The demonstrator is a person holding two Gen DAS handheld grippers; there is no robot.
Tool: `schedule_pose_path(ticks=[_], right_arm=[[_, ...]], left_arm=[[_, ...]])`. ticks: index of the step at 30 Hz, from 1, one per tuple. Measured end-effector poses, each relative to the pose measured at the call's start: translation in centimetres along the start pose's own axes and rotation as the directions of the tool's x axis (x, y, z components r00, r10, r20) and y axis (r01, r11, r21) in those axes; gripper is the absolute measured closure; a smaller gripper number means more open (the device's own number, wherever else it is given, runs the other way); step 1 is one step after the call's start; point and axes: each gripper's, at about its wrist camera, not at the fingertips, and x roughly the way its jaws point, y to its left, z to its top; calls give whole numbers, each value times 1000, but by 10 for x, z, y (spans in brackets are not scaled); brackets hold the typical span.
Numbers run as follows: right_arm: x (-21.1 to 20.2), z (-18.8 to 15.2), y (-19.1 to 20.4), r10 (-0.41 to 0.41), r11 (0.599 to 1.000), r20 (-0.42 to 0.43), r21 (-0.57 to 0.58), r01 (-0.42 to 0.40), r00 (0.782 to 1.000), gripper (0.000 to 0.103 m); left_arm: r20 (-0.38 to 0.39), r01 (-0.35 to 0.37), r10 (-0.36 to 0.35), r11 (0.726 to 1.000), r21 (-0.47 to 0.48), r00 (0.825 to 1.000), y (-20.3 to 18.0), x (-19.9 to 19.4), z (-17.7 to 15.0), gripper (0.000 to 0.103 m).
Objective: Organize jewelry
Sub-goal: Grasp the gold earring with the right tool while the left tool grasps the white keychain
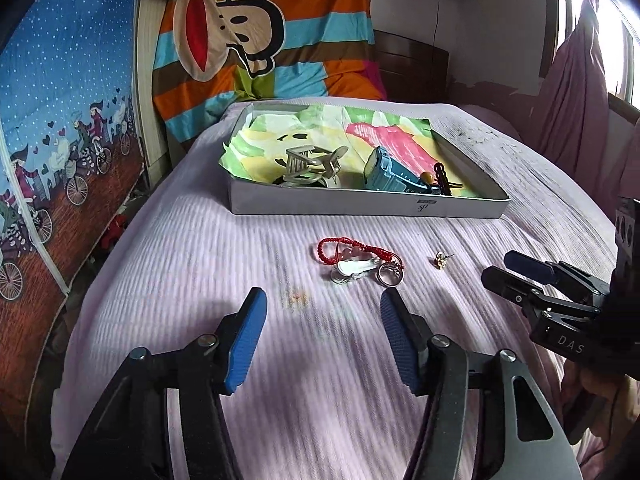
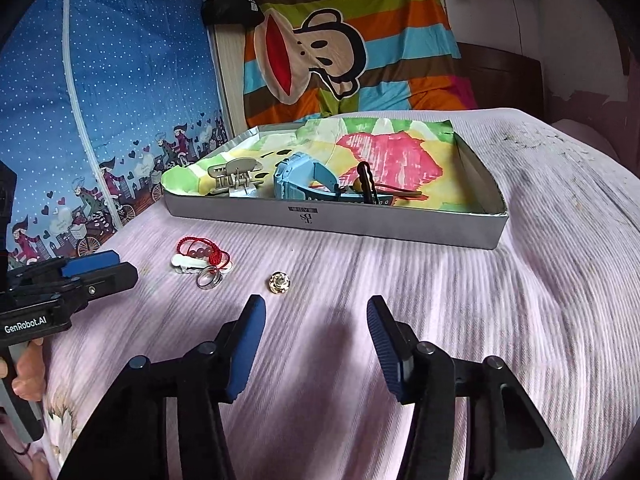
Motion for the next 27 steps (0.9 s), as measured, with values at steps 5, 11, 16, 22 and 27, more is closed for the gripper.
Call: schedule_pose_path(ticks=[5, 11, 16, 22, 27], right_arm=[[9, 5, 3, 39, 999, -6, -2, -39, 999, 68], [20, 8, 5, 85, 996, -31, -1, -85, 996, 68], [31, 10, 6, 108, 994, -57, 2, -108, 993, 68], [40, 10, 17, 96, 994, -83, -39, -99, 992, 72], [41, 8, 24, 70, 994, -85, -79, -77, 994, 84]], left_arm=[[-34, 35, -36, 999, -9, 999, 0, 16, 10, 68], [-53, 73, -76, 995, -65, 996, 5, 30, 21, 73], [-78, 89, -97, 991, -99, 992, 11, 41, 27, 78], [-93, 67, -75, 994, -90, 993, 7, 46, 24, 91], [-89, 60, -68, 994, -91, 994, 7, 48, 21, 98]])
